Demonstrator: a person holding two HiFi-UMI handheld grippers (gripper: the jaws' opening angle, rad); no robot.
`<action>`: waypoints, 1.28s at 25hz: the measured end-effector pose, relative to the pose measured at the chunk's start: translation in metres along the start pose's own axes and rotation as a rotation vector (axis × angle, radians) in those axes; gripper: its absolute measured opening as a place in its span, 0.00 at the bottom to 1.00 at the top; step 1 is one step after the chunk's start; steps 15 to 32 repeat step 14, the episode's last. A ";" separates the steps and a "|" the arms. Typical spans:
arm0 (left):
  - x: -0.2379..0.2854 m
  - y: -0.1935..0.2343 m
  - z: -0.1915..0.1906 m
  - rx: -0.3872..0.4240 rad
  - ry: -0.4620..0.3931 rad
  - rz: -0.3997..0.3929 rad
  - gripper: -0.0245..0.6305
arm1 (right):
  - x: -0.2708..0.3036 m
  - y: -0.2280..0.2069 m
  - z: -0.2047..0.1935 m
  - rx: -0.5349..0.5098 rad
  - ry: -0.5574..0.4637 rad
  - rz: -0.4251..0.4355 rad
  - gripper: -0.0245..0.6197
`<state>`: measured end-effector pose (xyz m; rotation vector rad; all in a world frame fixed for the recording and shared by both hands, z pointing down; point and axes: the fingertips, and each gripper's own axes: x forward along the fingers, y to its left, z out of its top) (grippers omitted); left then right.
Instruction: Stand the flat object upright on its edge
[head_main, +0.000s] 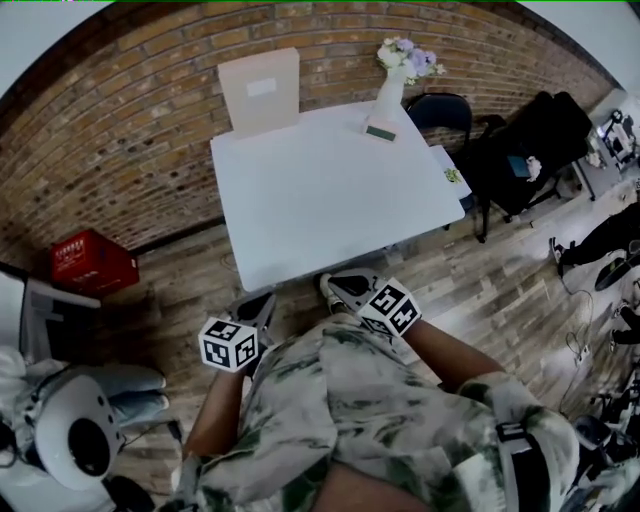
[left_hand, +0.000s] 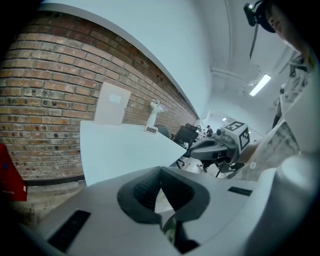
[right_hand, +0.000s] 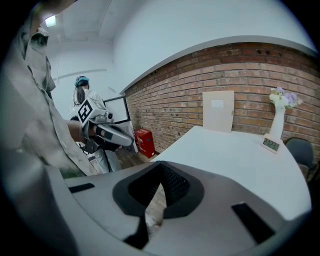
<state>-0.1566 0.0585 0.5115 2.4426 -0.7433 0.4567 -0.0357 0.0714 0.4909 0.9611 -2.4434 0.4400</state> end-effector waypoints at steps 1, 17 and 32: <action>0.002 0.000 0.000 0.001 0.003 -0.004 0.07 | -0.001 -0.002 -0.001 0.004 0.000 -0.004 0.07; 0.028 -0.003 0.009 0.018 0.021 -0.047 0.07 | -0.011 -0.021 -0.008 0.034 0.006 -0.046 0.07; 0.028 -0.003 0.009 0.018 0.021 -0.047 0.07 | -0.011 -0.021 -0.008 0.034 0.006 -0.046 0.07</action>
